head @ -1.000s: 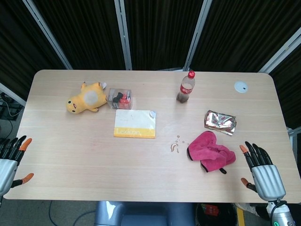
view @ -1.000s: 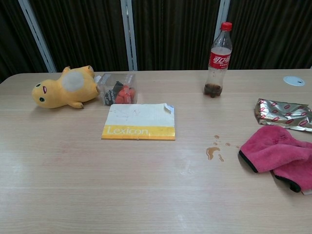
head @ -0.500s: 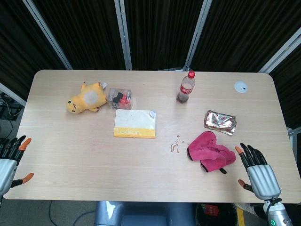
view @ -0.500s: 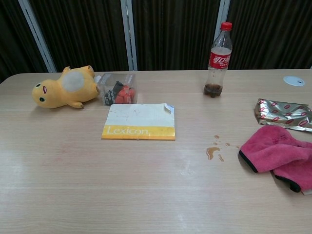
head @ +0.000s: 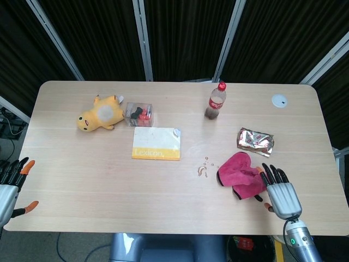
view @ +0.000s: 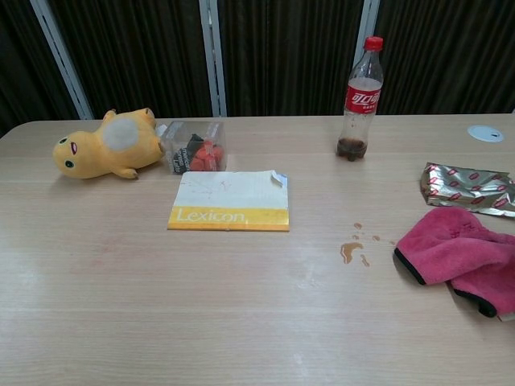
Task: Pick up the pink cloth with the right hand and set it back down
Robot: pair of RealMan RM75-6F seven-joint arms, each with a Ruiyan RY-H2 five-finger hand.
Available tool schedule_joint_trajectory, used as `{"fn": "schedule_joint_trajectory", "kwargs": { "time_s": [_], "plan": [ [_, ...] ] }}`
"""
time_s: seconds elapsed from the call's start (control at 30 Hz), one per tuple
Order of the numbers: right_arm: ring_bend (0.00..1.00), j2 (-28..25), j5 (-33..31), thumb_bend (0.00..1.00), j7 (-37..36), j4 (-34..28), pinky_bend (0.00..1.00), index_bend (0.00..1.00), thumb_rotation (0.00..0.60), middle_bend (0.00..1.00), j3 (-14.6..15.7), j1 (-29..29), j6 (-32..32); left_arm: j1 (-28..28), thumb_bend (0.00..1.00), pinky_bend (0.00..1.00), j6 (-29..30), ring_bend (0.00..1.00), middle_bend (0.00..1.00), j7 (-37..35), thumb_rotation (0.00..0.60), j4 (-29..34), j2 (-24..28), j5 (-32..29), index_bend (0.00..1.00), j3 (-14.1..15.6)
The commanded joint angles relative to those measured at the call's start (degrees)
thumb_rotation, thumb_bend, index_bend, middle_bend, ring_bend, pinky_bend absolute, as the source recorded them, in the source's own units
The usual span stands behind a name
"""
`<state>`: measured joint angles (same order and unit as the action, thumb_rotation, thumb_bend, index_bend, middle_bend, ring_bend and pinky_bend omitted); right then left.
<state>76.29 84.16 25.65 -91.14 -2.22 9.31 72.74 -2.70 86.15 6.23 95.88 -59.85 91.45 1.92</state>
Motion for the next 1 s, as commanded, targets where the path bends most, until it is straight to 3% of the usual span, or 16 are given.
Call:
{"fn": "schedule_joint_trajectory", "kwargs": {
  "time_s": [0.03,0.5,1.0],
  "plan": [
    [0.00,2.8,-2.5,0.00,1.7,3.0,0.12,0.01,0.600,0.00,-1.0,1.4,-2.0,0.0,0.00,0.00,-0.2,0.00,0.00,-0.3,0.600,0.0,0.0,-0.2,0.00,0.0],
    [0.00,10.3,-10.3,0.00,0.1,11.5,0.12,0.03,0.600,0.00,-2.7,2.4,-4.3,-0.2,0.00,0.00,-1.4,0.00,0.00,-1.7,0.600,0.7,0.4,-1.3,0.00,0.1],
    [0.00,15.1,-13.1,0.02,-1.8,14.8,0.12,0.05,0.600,0.00,-4.1,4.6,-5.6,-0.3,0.00,0.00,-2.2,0.00,0.00,-1.7,0.600,1.3,0.6,-2.6,0.00,-0.1]
  ]
}}
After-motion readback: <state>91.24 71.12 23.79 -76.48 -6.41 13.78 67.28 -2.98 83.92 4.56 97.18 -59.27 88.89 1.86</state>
